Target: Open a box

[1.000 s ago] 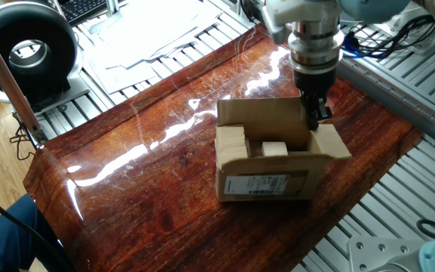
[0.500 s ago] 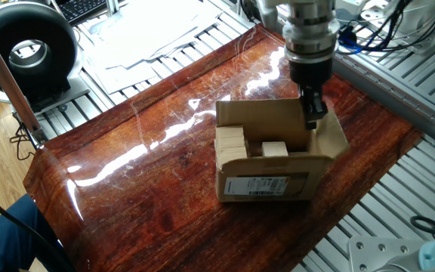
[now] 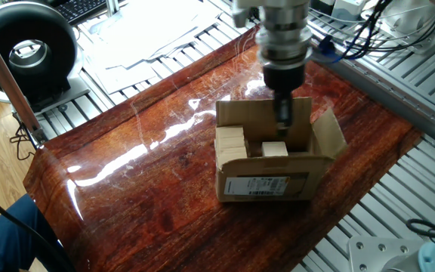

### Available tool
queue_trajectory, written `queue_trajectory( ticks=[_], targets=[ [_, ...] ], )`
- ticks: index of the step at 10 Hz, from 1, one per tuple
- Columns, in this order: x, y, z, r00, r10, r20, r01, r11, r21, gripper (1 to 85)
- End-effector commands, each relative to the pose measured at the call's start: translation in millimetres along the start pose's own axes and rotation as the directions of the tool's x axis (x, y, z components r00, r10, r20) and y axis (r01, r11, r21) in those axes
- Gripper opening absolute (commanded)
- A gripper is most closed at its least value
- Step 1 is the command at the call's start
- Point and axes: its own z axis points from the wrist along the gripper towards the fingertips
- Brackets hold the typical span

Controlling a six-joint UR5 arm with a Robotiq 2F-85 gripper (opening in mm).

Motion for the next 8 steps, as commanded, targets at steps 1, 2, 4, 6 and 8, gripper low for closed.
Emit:
queue_trajectory(
  ticks=[1,2,4,6,8],
  targets=[
    [-41.2,20.0,6.6,0.995,0.076,0.058,-0.075,0.997,-0.023,1.0],
    [-47.1,24.3,9.3,0.994,0.091,0.068,-0.089,0.995,-0.037,1.0],
    [-54.4,24.2,13.0,0.992,0.102,0.076,-0.100,0.994,-0.031,1.0],
    [-60.7,27.0,13.4,0.990,0.109,0.085,-0.106,0.994,-0.042,1.0],
    [-66.8,28.6,12.1,0.989,0.121,0.086,-0.118,0.992,-0.042,1.0]
  ],
)
